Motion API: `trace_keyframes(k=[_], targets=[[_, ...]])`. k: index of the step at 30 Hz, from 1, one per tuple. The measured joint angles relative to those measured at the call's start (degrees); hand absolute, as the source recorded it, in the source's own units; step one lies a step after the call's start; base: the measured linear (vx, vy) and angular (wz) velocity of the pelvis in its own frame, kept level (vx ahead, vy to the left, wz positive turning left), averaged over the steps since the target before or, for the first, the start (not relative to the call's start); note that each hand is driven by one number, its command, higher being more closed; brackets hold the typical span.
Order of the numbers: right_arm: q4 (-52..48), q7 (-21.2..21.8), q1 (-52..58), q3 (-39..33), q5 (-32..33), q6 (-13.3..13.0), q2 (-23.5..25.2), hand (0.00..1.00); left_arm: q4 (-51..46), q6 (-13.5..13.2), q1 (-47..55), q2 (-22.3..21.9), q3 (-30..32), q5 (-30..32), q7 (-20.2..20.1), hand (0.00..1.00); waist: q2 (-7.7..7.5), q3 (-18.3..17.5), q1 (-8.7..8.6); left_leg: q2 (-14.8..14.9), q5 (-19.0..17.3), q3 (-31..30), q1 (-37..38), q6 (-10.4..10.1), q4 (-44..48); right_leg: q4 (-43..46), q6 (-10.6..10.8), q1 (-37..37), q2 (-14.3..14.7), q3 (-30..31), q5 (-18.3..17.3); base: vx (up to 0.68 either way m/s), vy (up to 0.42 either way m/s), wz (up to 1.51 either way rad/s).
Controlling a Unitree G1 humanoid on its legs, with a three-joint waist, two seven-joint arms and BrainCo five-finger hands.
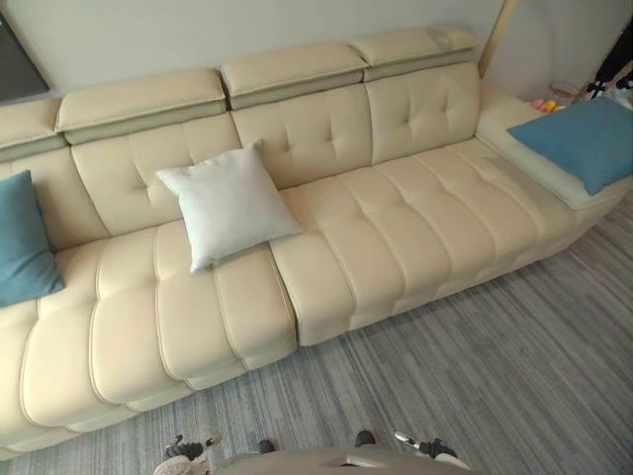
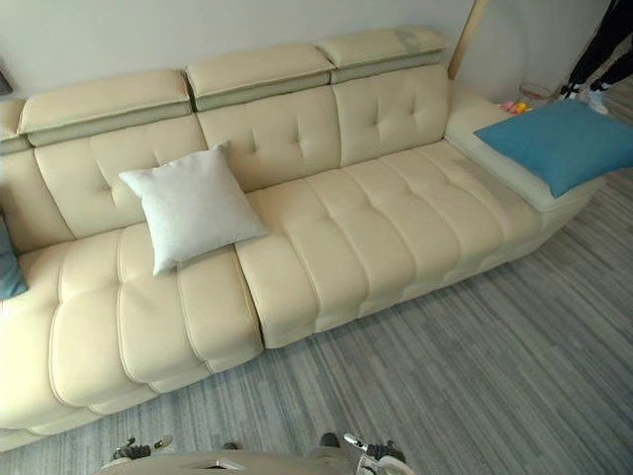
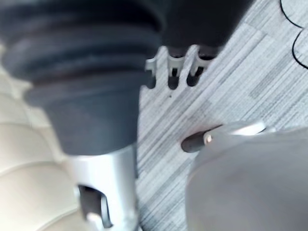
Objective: Pick up cushions and gather them together orderly.
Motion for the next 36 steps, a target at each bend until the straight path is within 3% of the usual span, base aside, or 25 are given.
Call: trace_keyframes(k=[9, 10, 20, 28, 36], targets=[[1.1, 0.1, 0.0, 0.0, -0.1, 0.1, -0.2, 0.0, 0.6, 0.0, 0.3, -0.1, 0.5, 1.0, -1.0, 0.0, -0.18, 0.0, 0.31, 2.2, -0.6, 2.8, 1.5, -1.4, 0.3, -1.7, -0.1, 0.9, 2.4, 2.2, 1.6, 0.01, -0.046, -0.19], [2.1, 0.2, -0.1, 0.5, -0.5, 1.0, -0.1, 0.0, 0.5, 0.0, 0.0, 0.6, 1.1, 1.0, -1.4, 0.0, -1.76, -0.7, 1.28, 2.2, -0.8, 2.5, 2.2, -1.5, 0.4, -2.4, 0.0, 1.8, 2.4, 1.9, 1.6, 0.0, 0.0, 0.0], [2.2, 0.2, 0.0, 0.2, -0.5, 1.0, 0.0, 0.0, 0.6, 0.0, 0.2, 0.7, 1.3, 1.0, -1.4, 0.0, -2.08, -0.9, 1.34, 1.8, -0.7, 0.6, 1.6, -1.4, 0.4, -2.7, 0.1, 2.2, 1.8, 0.1, 1.5, 0.0, -0.001, 0.08], [2.2, 0.1, -1.5, 0.0, 0.3, 1.1, 1.8, 0.0, 0.5, 0.0, 0.6, 1.3, 2.1, 1.0, -1.4, 0.0, -3.33, -1.6, 2.17, 1.2, -0.7, -0.9, 1.1, -1.3, 0.4, -3.3, 0.3, 2.6, 1.2, -1.3, 1.8, -0.01, -0.001, 0.1], [2.0, -0.6, -1.9, -1.9, 0.6, 1.2, 2.0, 0.0, 0.6, 0.0, 0.5, 1.6, 1.6, 0.9, -1.4, 0.0, -3.38, -1.2, 1.79, 2.0, -5.3, 3.0, 0.9, -2.7, 5.8, -4.1, 0.3, 2.3, 1.9, 3.5, 2.9, -0.03, 0.006, -0.35]])
